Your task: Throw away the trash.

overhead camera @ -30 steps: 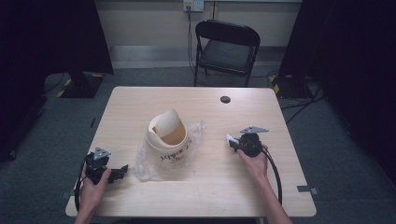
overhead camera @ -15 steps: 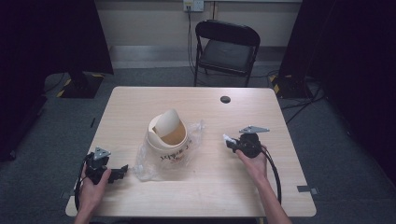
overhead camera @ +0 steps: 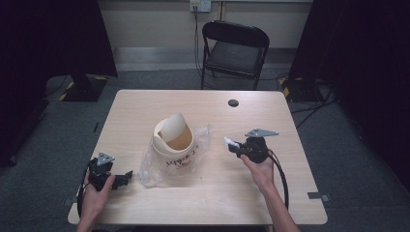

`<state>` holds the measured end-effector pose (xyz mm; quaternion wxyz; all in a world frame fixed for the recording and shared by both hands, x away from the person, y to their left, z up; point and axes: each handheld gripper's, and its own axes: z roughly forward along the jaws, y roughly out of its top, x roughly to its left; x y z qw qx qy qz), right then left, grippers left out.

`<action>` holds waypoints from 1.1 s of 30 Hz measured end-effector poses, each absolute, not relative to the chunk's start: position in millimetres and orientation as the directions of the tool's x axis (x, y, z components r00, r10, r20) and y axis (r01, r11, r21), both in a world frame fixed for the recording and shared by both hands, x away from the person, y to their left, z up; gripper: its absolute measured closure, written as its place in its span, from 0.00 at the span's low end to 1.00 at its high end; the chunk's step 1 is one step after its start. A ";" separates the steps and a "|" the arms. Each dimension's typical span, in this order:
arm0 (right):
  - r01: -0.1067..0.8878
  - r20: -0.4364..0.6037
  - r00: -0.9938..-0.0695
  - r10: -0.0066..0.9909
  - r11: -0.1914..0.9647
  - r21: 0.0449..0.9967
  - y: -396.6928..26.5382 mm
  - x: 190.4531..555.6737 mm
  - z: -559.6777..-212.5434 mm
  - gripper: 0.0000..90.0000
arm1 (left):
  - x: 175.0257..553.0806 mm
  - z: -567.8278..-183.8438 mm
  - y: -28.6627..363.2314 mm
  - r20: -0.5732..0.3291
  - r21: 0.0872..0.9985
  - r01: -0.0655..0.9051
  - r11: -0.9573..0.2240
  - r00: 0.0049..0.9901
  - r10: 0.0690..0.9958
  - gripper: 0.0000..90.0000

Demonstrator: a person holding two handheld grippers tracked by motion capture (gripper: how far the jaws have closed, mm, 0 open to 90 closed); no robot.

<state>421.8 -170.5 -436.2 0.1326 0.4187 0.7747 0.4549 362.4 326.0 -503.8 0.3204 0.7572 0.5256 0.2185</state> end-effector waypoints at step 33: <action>0.401 0.162 -0.761 0.628 0.260 0.878 -98.6 409.7 -373.3 0.84 | 362.3 -503.8 325.9 -0.007 0.715 0.657 -0.240 0.350 0.937 0.00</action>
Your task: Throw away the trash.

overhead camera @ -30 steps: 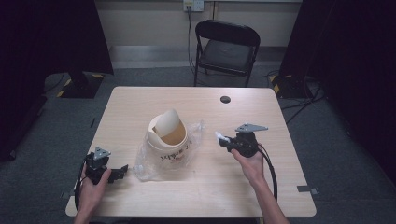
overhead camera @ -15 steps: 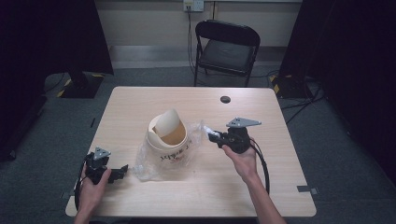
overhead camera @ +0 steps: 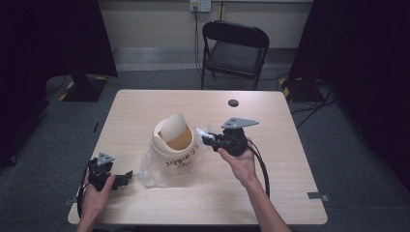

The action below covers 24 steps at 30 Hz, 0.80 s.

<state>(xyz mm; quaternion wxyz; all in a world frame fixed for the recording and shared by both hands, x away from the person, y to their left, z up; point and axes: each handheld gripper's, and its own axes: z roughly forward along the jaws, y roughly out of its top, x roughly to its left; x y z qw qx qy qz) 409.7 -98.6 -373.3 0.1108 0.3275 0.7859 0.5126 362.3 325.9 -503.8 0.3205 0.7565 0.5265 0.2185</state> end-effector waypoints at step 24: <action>0.382 0.147 -0.816 0.560 0.330 0.863 -59.7 409.1 -364.2 0.84 | 362.4 -503.8 326.0 -0.006 0.715 0.656 -0.242 0.352 0.936 0.00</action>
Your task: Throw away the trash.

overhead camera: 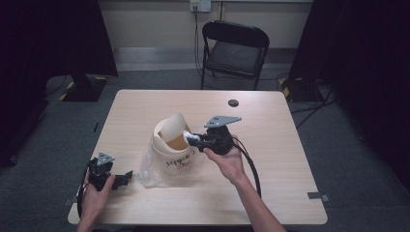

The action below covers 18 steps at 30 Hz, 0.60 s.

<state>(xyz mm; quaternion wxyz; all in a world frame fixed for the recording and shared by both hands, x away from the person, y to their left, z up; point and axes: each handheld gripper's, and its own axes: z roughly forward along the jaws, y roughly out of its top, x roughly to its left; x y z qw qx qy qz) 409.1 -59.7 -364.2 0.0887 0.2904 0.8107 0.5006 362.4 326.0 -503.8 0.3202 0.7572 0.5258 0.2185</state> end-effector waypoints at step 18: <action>0.404 0.146 -0.828 0.541 0.398 0.824 -29.5 422.4 -374.5 0.83 | 362.4 -503.7 325.7 -0.006 0.714 0.658 -0.240 0.349 0.937 0.00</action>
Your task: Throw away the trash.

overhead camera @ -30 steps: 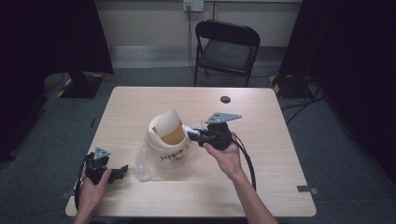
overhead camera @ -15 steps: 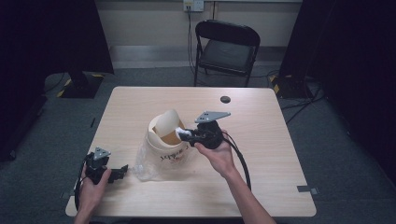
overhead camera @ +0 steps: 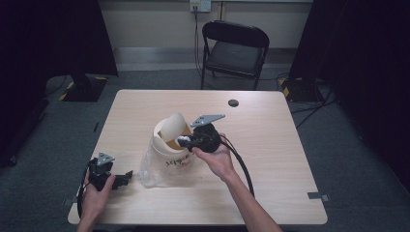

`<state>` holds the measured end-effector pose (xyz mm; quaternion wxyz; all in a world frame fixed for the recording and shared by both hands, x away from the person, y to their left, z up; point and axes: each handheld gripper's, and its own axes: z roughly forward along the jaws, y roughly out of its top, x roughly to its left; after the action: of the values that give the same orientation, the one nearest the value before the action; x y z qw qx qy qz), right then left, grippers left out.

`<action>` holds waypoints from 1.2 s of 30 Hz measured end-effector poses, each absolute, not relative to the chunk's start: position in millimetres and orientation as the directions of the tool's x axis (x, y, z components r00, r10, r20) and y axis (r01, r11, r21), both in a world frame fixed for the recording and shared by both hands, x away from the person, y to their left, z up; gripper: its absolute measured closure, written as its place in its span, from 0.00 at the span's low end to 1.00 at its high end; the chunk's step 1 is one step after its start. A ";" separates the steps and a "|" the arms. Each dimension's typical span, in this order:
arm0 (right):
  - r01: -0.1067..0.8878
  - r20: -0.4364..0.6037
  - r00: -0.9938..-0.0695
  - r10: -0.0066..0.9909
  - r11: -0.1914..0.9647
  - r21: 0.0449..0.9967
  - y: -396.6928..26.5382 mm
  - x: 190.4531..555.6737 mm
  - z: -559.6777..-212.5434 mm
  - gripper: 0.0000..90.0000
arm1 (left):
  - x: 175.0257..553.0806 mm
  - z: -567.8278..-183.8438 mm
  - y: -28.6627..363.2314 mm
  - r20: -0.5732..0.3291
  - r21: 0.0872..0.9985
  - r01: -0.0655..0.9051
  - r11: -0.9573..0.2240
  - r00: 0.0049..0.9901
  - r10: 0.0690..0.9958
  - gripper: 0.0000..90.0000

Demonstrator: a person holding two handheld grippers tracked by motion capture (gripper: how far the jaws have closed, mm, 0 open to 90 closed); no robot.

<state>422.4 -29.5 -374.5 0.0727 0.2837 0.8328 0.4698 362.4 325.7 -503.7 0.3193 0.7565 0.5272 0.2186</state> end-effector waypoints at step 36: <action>0.438 0.101 -0.817 0.568 0.496 0.750 -3.3 441.0 -377.5 0.70 | 362.3 -503.8 325.6 -0.009 0.714 0.658 -0.238 0.349 0.937 0.00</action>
<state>441.0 -3.3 -377.5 0.0796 0.2921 0.8612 0.4083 362.3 325.6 -503.8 0.3204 0.7561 0.5274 0.2178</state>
